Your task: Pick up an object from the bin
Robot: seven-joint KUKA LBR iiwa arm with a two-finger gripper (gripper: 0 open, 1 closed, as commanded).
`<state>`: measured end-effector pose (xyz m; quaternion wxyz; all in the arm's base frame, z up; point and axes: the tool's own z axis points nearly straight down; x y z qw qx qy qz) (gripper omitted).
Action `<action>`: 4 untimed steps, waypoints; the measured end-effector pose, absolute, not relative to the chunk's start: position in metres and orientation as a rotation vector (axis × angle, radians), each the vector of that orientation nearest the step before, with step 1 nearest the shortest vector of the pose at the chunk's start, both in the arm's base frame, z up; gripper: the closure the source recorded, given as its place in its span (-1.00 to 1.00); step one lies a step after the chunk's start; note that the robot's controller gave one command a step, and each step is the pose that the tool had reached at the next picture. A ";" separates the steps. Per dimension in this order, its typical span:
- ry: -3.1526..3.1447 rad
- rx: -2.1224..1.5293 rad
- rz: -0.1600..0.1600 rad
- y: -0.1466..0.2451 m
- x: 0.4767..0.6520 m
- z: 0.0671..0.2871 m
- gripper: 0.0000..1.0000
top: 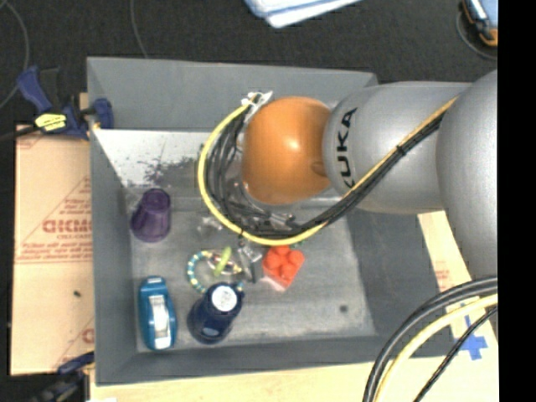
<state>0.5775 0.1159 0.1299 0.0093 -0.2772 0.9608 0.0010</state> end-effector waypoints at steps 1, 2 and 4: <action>2.963 -1.004 0.002 0.124 0.614 0.084 -1.00; 2.845 -1.276 0.001 0.080 0.611 0.072 1.00; 2.851 -1.270 0.002 0.080 0.611 0.072 1.00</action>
Offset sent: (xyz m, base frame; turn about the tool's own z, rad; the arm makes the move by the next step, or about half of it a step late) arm 0.0320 -0.0357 -0.0599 -0.2878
